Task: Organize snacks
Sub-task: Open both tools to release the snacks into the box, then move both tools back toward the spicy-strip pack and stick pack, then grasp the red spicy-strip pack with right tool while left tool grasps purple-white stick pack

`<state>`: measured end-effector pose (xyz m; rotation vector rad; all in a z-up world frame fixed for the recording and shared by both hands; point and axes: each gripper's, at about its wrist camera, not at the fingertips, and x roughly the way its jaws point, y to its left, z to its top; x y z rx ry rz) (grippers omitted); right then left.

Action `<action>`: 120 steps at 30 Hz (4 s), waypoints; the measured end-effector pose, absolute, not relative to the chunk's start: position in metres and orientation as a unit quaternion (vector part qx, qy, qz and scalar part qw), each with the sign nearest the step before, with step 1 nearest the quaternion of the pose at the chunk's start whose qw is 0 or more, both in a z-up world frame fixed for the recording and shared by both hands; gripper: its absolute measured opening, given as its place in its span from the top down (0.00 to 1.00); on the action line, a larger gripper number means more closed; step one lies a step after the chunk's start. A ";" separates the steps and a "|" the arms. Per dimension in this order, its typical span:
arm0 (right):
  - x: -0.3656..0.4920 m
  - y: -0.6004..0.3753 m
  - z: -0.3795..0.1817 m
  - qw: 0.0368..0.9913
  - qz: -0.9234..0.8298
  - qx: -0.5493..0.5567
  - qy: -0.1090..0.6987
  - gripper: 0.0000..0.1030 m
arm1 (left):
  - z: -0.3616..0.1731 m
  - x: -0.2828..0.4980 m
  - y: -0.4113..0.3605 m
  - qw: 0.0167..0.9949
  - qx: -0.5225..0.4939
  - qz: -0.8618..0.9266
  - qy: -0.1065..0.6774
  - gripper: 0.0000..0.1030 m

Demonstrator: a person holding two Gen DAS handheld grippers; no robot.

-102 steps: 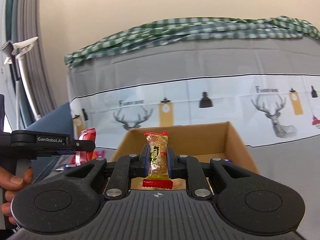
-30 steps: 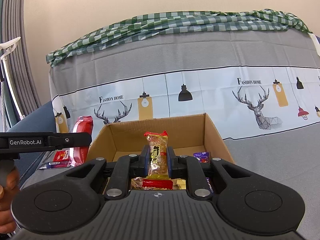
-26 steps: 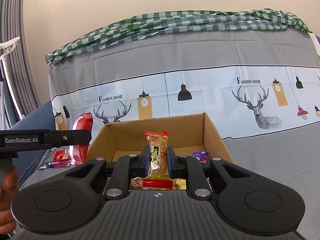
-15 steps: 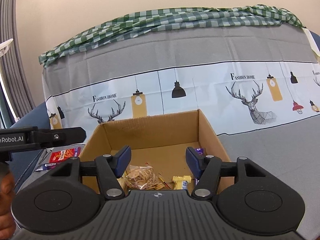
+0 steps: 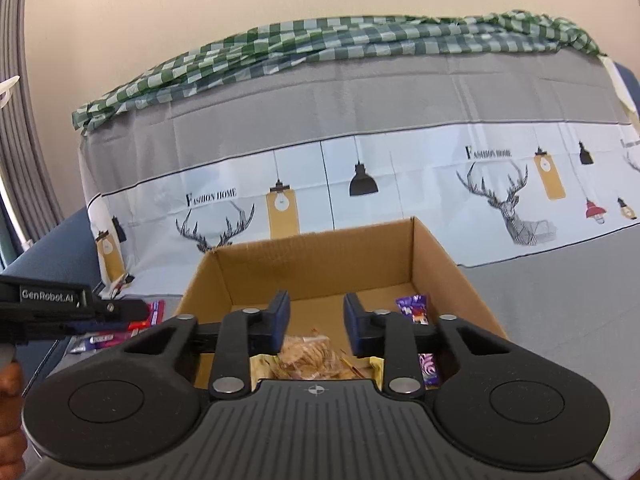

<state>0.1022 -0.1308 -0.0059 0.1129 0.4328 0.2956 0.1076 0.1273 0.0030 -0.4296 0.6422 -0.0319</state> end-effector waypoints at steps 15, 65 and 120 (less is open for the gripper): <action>0.104 -0.071 -0.007 0.959 0.156 0.090 0.220 0.75 | 0.008 0.091 0.175 0.919 -0.257 0.027 0.299 0.63; 0.272 0.277 -0.097 0.719 0.475 -0.426 0.275 0.25 | -0.105 0.109 0.358 0.666 -0.600 0.347 0.278 0.54; 0.188 0.107 -0.042 0.867 0.246 -0.064 0.428 0.54 | -0.092 0.201 0.308 0.827 -0.160 0.305 0.444 0.65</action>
